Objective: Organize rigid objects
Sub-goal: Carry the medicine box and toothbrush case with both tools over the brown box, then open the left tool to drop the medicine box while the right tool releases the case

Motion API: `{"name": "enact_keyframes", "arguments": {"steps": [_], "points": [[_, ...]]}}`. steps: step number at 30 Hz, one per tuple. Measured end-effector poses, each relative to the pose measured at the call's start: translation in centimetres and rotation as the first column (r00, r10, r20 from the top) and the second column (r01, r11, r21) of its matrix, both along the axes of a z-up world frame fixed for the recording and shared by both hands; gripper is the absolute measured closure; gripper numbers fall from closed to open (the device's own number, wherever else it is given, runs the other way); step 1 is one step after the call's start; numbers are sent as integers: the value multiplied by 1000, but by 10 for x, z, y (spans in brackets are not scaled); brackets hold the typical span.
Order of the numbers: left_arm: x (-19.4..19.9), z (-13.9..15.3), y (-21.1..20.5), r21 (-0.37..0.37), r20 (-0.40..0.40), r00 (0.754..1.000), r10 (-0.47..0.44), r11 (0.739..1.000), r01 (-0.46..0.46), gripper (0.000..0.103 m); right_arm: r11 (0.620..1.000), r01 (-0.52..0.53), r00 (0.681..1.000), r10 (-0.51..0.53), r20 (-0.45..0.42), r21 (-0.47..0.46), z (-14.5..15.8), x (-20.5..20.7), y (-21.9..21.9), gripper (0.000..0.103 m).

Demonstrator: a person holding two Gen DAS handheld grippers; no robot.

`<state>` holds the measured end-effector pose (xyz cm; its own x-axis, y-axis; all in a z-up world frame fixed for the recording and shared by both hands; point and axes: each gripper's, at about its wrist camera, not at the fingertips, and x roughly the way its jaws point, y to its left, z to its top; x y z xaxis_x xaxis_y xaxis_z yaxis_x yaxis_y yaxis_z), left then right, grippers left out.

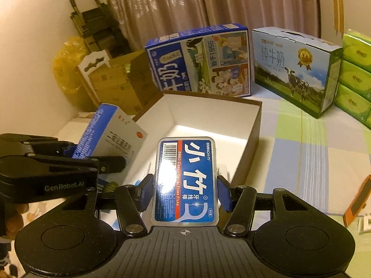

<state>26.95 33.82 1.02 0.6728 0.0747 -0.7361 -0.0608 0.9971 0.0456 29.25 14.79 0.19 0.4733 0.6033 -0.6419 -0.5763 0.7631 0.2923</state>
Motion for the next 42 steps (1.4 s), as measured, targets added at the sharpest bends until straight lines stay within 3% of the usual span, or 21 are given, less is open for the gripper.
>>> {"name": "enact_keyframes", "arguments": {"steps": [12, 19, 29, 33, 42], "points": [[108, -32, 36, 39, -77, 996, -52, 998, 55, 69, 986, 112, 993, -115, -22, -121, -29, 90, 44, 50], [149, -58, 42, 56, -128, 989, -69, 995, 76, 69, 976, 145, 988, -152, -32, -164, -43, 122, 52, 50], [182, -78, 41, 42, -145, 981, -127, 990, 134, 67, 966, 154, 987, -160, -11, -206, -54, 139, 59, 50], [187, -86, 36, 80, -141, 978, -155, 983, 168, 54, 965, 156, 987, -161, -7, -212, -55, 144, 62, 50], [186, -84, 47, 51, -131, 981, -142, 987, 150, 54, 960, 157, 987, -157, 19, -231, -56, 151, 67, 49]]}}
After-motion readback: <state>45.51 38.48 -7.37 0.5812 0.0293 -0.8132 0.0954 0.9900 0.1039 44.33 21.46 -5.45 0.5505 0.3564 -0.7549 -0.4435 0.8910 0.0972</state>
